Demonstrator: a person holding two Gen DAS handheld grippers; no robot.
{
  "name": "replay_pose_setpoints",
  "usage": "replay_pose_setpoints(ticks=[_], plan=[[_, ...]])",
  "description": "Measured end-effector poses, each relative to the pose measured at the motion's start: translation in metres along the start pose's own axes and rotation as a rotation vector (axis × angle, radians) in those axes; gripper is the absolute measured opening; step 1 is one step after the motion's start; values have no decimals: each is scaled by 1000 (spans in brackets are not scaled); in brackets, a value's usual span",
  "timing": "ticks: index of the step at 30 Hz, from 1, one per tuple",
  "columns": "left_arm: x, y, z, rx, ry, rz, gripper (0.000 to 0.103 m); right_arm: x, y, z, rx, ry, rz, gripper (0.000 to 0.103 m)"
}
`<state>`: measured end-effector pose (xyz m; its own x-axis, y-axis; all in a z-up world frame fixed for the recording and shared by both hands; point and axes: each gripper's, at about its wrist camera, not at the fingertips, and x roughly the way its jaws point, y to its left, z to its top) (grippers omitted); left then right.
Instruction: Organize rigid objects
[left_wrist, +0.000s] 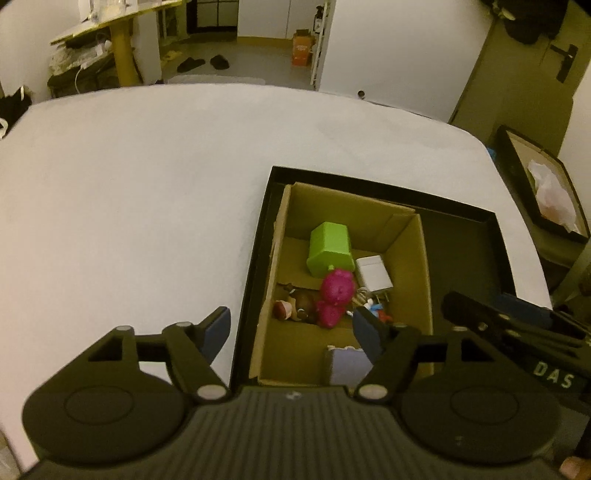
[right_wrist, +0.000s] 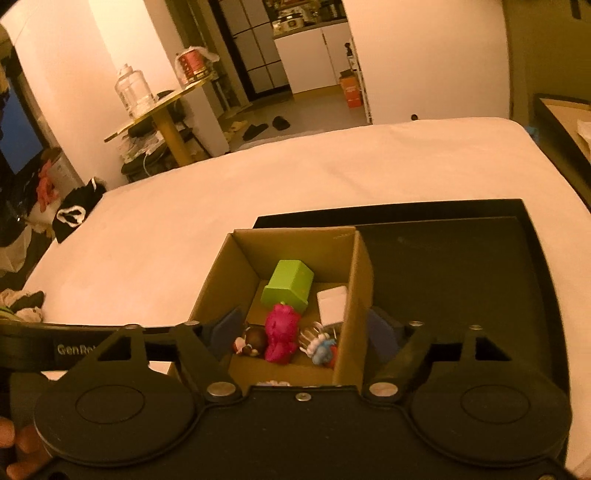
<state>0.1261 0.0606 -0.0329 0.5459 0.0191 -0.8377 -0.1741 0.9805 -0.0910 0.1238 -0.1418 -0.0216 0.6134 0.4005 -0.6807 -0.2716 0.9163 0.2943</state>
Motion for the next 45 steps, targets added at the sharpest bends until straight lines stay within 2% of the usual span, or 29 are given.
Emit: replay_pose_setpoints(ticks=[4, 6, 11, 22, 32, 45], plan=[[-18, -5, -2, 20, -20, 7, 80, -20, -9, 0, 27, -18, -17, 87], [-25, -8, -3, 28, -28, 5, 83, -30, -13, 0, 37, -33, -29, 94], [-40, -15, -10, 40, -37, 3, 85, -53, -20, -1, 40, -57, -69, 103], [-82, -38, -19, 97, -99, -25, 92, -94, -35, -7, 60, -76, -125, 103], [-111, -35, -31, 83, -125, -27, 100, -123, -38, -7, 55, -80, -141, 103], [-136, -27, -43, 85, -145, -20, 101, -150, -33, -16, 52, -87, -190, 103]])
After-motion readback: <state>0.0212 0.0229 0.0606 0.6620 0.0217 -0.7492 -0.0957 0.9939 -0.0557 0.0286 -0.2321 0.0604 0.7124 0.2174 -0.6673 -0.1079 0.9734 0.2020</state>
